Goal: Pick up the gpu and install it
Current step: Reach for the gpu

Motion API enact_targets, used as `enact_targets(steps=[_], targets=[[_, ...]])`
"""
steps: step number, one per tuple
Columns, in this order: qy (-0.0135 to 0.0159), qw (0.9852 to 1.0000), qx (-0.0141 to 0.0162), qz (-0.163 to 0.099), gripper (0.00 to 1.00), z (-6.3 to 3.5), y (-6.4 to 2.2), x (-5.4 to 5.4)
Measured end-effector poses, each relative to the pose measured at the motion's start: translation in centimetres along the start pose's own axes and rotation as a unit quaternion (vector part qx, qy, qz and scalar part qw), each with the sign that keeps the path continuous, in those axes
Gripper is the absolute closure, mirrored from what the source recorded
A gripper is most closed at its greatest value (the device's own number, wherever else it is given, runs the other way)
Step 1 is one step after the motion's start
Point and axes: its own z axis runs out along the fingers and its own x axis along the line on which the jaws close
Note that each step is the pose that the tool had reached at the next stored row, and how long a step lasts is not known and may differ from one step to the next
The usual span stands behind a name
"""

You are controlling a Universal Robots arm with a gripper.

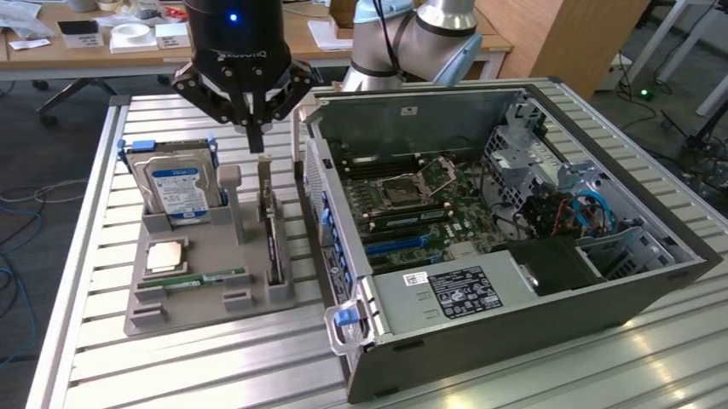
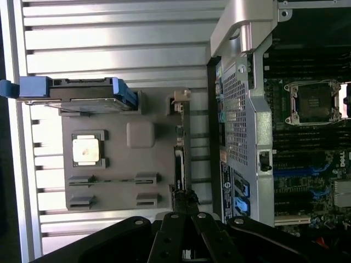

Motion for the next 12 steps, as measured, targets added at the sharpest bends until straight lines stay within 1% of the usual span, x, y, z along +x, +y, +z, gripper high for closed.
enact_targets(steps=[12], targets=[[-0.0001,1.0000,0.0000,0.000,0.89,-0.04,-1.12,-0.1]])
